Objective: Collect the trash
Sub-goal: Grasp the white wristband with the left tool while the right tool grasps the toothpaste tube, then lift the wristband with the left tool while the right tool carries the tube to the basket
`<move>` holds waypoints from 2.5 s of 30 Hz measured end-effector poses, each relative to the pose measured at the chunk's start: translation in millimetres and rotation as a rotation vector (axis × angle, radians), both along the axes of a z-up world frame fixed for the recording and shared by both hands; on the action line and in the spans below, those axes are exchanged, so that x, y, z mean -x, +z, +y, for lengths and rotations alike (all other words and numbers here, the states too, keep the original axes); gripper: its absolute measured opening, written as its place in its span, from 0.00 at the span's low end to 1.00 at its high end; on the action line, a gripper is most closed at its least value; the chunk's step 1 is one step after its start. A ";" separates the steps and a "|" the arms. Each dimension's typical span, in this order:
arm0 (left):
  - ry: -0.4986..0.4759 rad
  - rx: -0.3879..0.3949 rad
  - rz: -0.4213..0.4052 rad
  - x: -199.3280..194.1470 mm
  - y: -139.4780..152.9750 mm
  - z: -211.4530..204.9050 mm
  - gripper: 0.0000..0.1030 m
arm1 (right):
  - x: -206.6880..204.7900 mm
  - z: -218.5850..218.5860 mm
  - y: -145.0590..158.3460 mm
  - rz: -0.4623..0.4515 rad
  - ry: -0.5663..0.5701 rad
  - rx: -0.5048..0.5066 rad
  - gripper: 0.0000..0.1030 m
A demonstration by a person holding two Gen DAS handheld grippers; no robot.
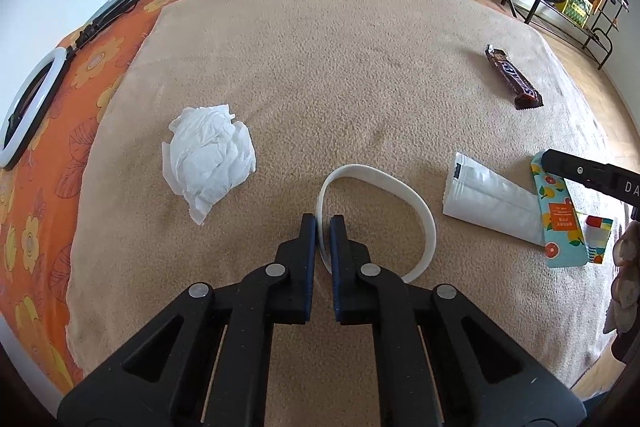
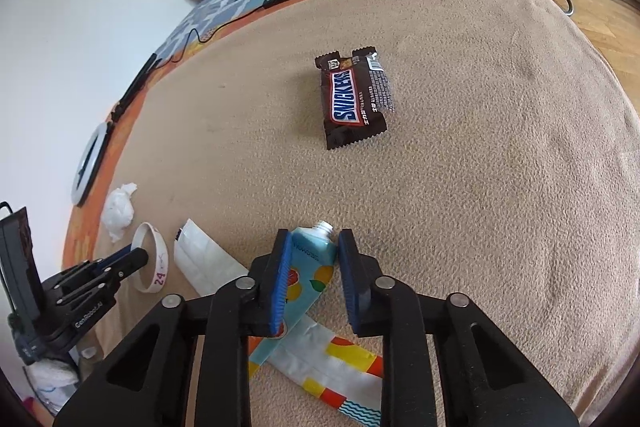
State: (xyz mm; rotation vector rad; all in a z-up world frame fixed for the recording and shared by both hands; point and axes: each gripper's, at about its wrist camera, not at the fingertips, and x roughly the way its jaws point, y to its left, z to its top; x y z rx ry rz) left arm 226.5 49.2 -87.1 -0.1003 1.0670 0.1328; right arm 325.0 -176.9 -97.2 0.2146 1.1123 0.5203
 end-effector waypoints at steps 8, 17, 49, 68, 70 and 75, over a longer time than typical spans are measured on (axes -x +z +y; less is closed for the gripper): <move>-0.009 -0.016 -0.031 7.0 11.4 -2.3 0.02 | 5.0 0.9 8.0 -0.024 0.012 -0.027 0.13; -0.011 -0.024 -0.073 18.1 29.4 -2.8 0.02 | 16.0 0.3 33.8 -0.103 0.020 -0.038 0.12; -0.056 -0.029 -0.208 113.0 102.4 -23.9 0.02 | 125.4 23.6 108.6 -0.356 0.178 0.036 0.12; -0.121 0.003 -0.179 214.0 91.9 -56.3 0.02 | 235.1 -2.6 105.8 -0.372 0.294 0.067 0.12; -0.130 0.003 -0.166 225.0 85.9 -60.9 0.02 | 246.0 -8.1 102.6 -0.362 0.302 0.068 0.12; -0.147 0.007 -0.129 247.1 68.1 -69.8 0.02 | 274.4 -15.8 93.3 -0.350 0.333 0.085 0.12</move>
